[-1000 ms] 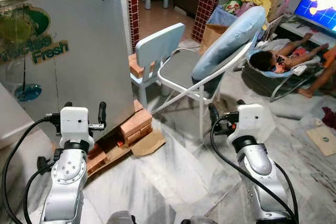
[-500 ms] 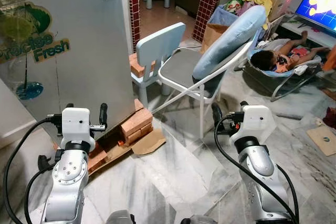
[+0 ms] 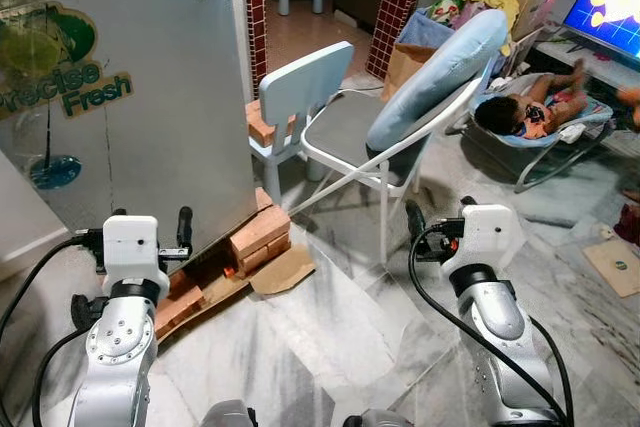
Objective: Restocking fridge
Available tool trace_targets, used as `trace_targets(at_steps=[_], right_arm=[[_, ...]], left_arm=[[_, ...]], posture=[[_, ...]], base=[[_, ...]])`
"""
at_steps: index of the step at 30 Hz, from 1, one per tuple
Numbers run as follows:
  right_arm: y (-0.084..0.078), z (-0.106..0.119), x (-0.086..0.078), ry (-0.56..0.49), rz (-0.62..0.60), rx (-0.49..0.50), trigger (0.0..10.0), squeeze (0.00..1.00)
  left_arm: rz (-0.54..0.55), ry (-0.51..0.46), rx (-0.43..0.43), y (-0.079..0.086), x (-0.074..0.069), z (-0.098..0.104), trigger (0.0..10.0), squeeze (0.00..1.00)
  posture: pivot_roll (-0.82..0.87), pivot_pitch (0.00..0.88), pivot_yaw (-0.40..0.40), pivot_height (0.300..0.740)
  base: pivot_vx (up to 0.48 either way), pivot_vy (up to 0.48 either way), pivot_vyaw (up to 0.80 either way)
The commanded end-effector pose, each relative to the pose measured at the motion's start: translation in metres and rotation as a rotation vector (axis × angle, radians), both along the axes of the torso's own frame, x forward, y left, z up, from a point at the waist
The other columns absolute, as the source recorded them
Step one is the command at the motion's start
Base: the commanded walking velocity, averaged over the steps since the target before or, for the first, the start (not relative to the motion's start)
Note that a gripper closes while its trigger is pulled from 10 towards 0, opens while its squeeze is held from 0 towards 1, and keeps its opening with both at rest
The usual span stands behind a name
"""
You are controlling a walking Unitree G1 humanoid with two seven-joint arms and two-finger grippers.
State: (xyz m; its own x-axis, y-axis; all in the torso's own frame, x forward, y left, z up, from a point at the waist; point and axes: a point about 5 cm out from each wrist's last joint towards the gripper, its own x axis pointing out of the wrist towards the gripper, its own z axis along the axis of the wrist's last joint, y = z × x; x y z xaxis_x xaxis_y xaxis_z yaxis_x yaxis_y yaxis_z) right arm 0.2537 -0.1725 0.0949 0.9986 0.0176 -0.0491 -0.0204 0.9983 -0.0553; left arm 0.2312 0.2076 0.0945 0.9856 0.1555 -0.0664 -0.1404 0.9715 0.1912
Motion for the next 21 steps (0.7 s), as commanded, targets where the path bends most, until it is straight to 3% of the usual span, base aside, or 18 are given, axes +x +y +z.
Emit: trace_targets(at_steps=[1, 7, 12, 13, 14, 16, 19, 21], right_arm=[[-0.004, -0.001, 0.003, 0.007, -0.035, 0.009, 10.0, 0.0], [0.001, 0.006, 0.006, -0.019, -0.006, -0.011, 10.0, 0.0], [-0.005, 0.005, 0.002, -0.016, -0.02, -0.012, 10.0, 0.0], [-0.006, 0.004, 0.0, -0.015, -0.023, -0.014, 10.0, 0.0], [-0.006, 0.004, 0.0, -0.015, -0.021, -0.012, 10.0, 0.0], [-0.003, 0.003, -0.001, -0.013, -0.013, -0.004, 10.0, 0.0], [0.005, 0.004, 0.001, -0.017, 0.009, 0.004, 10.0, 0.0], [0.006, 0.004, 0.001, -0.018, 0.011, 0.004, 10.0, 0.0]], left_arm=[[-0.004, -0.011, 0.031, 0.001, 0.003, 0.002, 10.0, 0.0], [-0.055, -0.045, 0.059, 0.001, 0.018, 0.019, 10.0, 0.0], [-0.093, 0.016, 0.049, -0.003, 0.011, 0.028, 10.0, 0.0], [-0.117, 0.012, 0.105, -0.004, 0.007, 0.033, 10.0, 0.0], [-0.149, -0.024, 0.246, -0.003, 0.006, 0.041, 10.0, 0.0], [-0.227, -0.123, 0.431, -0.008, 0.007, 0.053, 10.0, 0.0], [-0.084, -0.057, 0.237, 0.006, 0.015, 0.046, 10.0, 0.0], [-0.072, -0.048, 0.221, 0.007, 0.015, 0.045, 10.0, 0.0]], posture=[[0.05, 0.029, -0.057, 0.74], [0.04, 0.037, -0.054, 0.74], [0.04, 0.048, -0.043, 0.74], [0.04, 0.052, -0.04, 0.74], [0.04, 0.052, -0.04, 0.74], [0.05, 0.057, -0.04, 0.74], [0.05, 0.058, -0.042, 0.74], [0.05, 0.058, -0.042, 0.74]], base=[[0.0, 0.0, 0.0], [0.0, 0.0, 0.0], [0.0, 0.0, 0.0], [0.0, 0.0, 0.0], [0.0, 0.0, 0.0], [0.0, 0.0, 0.0], [0.0, 0.0, 0.0], [0.0, 0.0, 0.0]])
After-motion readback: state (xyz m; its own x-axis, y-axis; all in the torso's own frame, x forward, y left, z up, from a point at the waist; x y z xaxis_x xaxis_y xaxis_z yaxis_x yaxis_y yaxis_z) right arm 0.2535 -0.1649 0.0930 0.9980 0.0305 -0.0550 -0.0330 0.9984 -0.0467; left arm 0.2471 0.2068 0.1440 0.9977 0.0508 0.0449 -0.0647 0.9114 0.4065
